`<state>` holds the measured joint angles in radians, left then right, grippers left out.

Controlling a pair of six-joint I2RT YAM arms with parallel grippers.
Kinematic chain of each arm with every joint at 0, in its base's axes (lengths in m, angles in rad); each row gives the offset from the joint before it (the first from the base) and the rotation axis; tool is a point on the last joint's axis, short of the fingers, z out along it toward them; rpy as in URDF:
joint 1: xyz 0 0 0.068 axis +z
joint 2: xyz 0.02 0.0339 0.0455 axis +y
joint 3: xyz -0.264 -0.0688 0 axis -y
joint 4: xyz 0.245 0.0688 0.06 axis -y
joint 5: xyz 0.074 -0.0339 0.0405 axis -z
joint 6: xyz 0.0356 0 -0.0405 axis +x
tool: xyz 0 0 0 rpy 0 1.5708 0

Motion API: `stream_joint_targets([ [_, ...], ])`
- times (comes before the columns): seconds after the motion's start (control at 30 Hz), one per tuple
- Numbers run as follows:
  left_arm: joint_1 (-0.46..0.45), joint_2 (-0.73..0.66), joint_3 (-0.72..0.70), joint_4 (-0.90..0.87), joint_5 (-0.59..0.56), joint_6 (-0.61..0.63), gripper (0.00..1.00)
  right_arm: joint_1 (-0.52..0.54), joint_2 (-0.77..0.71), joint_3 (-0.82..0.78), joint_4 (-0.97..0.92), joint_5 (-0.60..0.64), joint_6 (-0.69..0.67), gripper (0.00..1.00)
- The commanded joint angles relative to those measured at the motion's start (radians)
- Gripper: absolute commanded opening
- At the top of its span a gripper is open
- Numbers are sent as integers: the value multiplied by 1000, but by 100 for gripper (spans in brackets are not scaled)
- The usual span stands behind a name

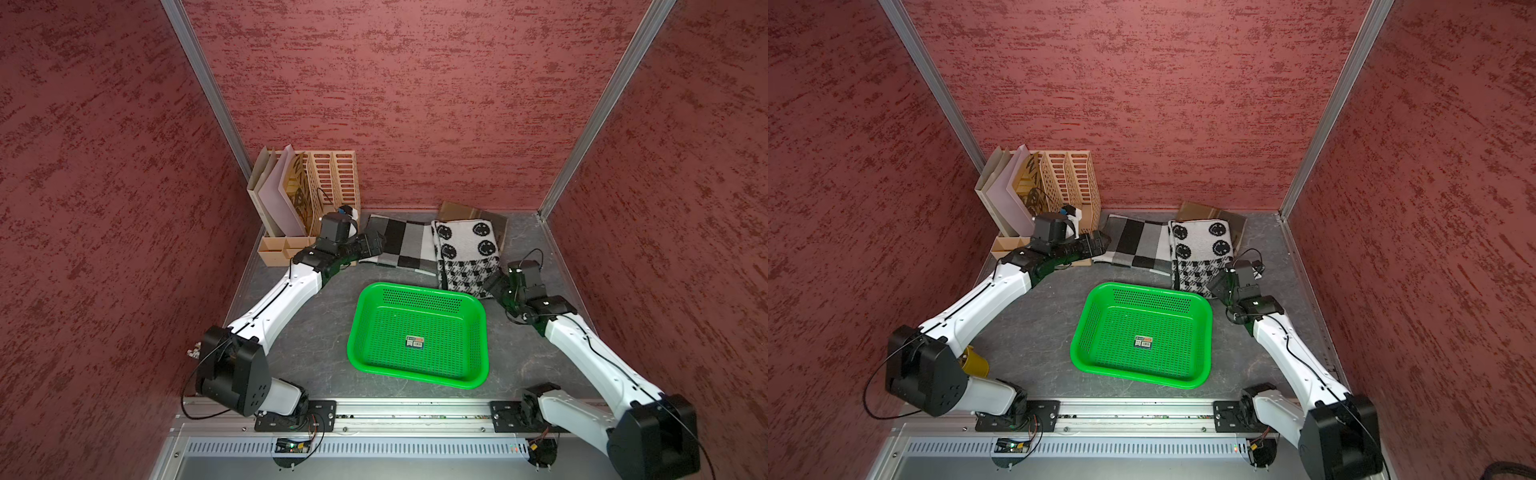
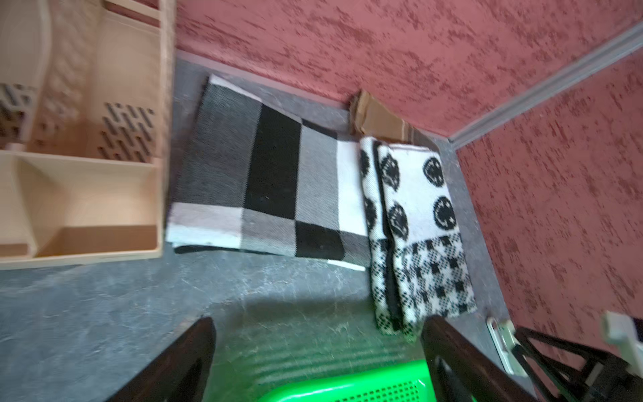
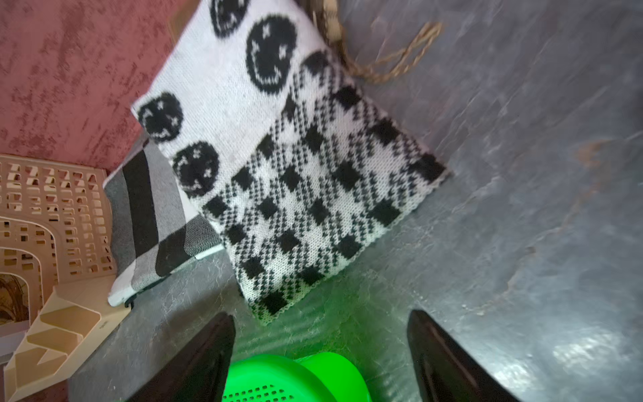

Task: Put the folded scarf in the basket
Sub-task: Pick up the scarf at the center of the board.

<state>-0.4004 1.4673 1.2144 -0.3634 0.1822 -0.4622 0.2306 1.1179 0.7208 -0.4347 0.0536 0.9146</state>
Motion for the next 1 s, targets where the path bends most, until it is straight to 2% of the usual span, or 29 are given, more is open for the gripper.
stream_joint_targets([
  [0.0, -100, 45, 37, -64, 42, -79, 93, -15, 76, -78, 206, -107, 103, 83],
  [0.17, -299, 80, 26, -83, 10, -209, 91, -59, 234, -160, 506, -227, 176, 86],
  [0.33, -416, 120, -10, -23, -13, -333, 89, -85, 364, -170, 664, -265, 217, 86],
  [0.47, -453, 179, 19, 0, 5, -368, 91, -92, 411, -170, 697, -264, 234, 89],
  [0.6, -491, 243, 72, -48, -27, -421, 93, -94, 436, -168, 692, -249, 264, 87],
  [0.77, -484, 297, 80, -26, -47, -525, 93, -94, 416, -172, 664, -218, 269, 84],
  [0.97, -477, 349, 109, -60, -131, -576, 89, -95, 367, -143, 532, -162, 241, 86],
])
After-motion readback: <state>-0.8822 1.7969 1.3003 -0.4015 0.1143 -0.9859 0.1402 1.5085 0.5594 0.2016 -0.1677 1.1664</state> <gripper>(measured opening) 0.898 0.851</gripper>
